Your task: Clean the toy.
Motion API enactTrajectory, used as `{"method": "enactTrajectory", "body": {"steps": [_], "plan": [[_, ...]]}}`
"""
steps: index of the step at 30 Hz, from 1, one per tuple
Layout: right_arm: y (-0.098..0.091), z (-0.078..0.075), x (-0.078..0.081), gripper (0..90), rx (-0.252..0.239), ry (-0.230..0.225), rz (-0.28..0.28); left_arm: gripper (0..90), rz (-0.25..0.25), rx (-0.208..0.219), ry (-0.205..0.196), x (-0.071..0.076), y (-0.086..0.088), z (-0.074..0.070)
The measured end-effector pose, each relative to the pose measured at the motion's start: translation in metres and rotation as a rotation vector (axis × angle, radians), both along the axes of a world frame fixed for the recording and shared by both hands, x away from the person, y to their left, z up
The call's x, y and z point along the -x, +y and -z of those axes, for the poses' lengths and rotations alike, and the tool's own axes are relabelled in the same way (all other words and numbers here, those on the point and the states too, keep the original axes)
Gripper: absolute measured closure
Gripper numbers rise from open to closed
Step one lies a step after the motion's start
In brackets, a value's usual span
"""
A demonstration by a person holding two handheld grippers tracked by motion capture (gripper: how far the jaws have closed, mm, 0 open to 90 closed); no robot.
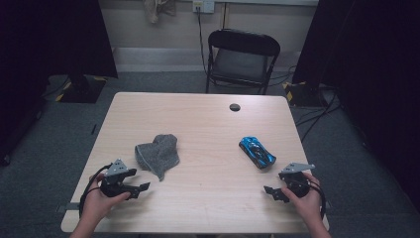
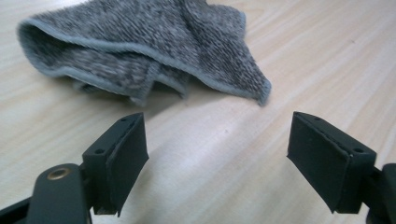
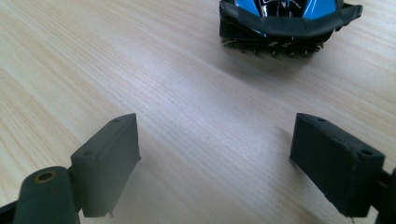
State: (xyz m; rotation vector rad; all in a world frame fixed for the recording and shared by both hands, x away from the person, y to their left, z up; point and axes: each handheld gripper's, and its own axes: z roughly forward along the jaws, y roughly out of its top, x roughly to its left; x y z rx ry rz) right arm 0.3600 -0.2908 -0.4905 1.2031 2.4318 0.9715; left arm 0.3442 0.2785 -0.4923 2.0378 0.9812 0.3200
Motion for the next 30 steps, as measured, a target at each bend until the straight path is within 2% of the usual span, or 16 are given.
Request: {"method": "enactTrajectory", "body": {"steps": [7, 11, 15, 17, 20, 22, 26, 30], "plan": [[0.001, 0.002, 0.005, 14.7, 0.013, -0.021, -0.006, 19.2, 0.015, -0.004, 0.0, 0.005, 0.001, 0.002], [0.003, 0.004, 0.008, 14.0, 0.034, -0.052, -0.015, 19.1, 0.025, -0.014, -0.005, 0.007, 0.002, 0.004], [0.001, 0.006, 0.01, 13.9, 0.02, -0.065, -0.014, 18.5, 0.04, -0.032, 0.017, 0.008, 0.0, 0.008], [0.0, 0.007, 0.011, 13.5, 0.013, -0.08, -0.019, 17.4, 0.046, -0.035, 0.014, 0.008, -0.001, 0.008], [-0.002, 0.01, 0.013, 13.3, -0.012, -0.101, -0.02, 16.5, 0.066, -0.062, 0.005, 0.009, -0.002, 0.008], [-0.002, 0.01, 0.013, 13.2, -0.012, -0.101, -0.022, 15.3, 0.076, -0.08, -0.002, 0.009, -0.003, 0.008], [-0.002, 0.01, 0.013, 13.2, -0.011, -0.102, -0.022, 15.0, 0.076, -0.076, 0.001, 0.009, -0.003, 0.008], [-0.002, 0.01, 0.013, 13.2, -0.012, -0.102, -0.023, 12.0, 0.088, -0.101, -0.004, 0.01, -0.006, 0.009]]}}
